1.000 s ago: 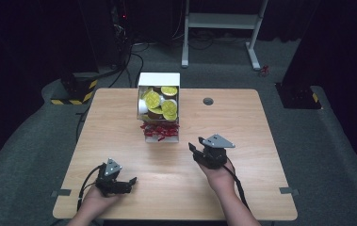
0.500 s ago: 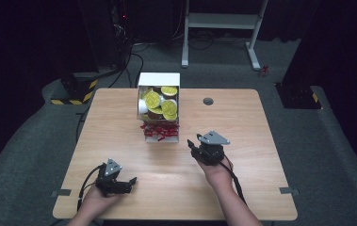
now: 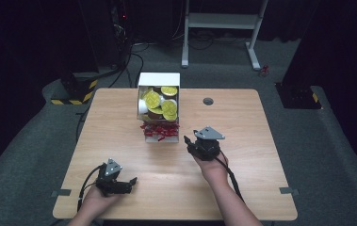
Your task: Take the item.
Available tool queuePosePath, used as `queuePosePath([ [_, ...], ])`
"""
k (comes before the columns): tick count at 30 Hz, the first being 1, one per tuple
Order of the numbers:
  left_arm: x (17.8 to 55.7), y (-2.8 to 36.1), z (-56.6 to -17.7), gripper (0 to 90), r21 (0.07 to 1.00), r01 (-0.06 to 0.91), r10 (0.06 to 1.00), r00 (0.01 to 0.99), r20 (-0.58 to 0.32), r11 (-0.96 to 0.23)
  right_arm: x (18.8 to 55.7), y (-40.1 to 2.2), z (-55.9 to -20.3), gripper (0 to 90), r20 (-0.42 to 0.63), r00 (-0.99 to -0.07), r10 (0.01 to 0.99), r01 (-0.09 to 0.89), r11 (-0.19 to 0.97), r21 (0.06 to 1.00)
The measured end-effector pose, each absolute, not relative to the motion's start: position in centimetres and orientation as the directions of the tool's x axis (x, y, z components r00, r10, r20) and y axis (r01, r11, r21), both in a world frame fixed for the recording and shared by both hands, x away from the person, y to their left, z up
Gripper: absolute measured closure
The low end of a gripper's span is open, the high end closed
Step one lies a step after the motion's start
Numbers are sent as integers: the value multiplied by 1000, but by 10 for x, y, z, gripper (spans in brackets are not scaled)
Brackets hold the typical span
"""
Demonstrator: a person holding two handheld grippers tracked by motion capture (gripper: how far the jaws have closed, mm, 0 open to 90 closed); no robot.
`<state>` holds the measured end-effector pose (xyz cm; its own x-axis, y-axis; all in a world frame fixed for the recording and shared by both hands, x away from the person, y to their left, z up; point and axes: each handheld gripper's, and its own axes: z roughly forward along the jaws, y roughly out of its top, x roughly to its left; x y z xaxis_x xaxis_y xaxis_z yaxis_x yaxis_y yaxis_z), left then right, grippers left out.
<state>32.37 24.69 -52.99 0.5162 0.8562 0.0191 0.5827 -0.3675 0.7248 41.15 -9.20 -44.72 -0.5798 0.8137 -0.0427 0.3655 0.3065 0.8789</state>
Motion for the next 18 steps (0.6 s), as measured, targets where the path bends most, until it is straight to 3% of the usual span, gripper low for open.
queuePosePath([
  [18, 324, 247, -530, 78, 727, 582, 857, 516, 17, -364, 423, -82, -445, 583, -50, -594, 803, 361, 321, 876],
])
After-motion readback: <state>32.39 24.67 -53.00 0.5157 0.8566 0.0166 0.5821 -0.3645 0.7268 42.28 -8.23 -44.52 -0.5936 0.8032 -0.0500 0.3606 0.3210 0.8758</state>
